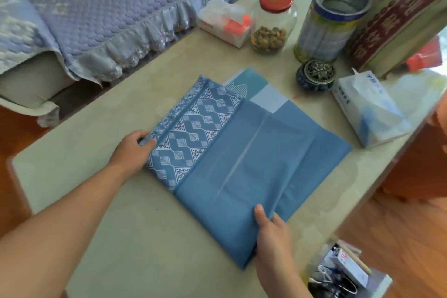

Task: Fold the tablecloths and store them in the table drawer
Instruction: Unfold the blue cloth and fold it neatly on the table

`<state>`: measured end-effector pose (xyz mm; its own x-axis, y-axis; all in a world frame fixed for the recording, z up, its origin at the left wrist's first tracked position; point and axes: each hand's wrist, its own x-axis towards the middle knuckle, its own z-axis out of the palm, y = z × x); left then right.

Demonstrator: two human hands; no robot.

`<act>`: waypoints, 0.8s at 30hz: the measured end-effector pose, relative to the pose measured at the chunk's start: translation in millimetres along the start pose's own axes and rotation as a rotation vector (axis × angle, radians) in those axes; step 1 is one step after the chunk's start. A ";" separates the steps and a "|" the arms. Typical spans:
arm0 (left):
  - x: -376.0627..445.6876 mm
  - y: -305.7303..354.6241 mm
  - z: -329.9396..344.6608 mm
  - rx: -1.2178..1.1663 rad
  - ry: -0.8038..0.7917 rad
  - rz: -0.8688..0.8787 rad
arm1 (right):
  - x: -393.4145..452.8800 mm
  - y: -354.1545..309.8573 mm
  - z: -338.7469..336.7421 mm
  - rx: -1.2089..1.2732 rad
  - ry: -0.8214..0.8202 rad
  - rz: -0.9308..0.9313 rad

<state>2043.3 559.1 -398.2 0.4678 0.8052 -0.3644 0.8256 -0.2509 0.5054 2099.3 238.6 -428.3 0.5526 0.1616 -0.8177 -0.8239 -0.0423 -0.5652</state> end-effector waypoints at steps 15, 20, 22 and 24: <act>-321.5 -98.4 14.8 -0.910 -0.205 -0.773 | -16.7 -67.9 -95.7 -1.408 -0.260 0.117; -289.3 -105.6 16.6 -0.837 0.135 -0.525 | -10.2 -94.8 -22.3 -1.412 -0.318 -0.251; -280.5 -107.7 15.7 -0.953 0.098 -0.378 | -1.4 -95.3 5.9 -1.270 -0.308 -0.368; -270.8 -106.9 16.3 -1.133 0.021 -0.339 | 6.4 -91.3 14.1 -1.239 -0.253 -0.419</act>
<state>1833.5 359.2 -366.4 0.2646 0.7506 -0.6054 0.1508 0.5879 0.7948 2176.3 257.4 -380.4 0.5848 0.5546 -0.5919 0.1341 -0.7858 -0.6038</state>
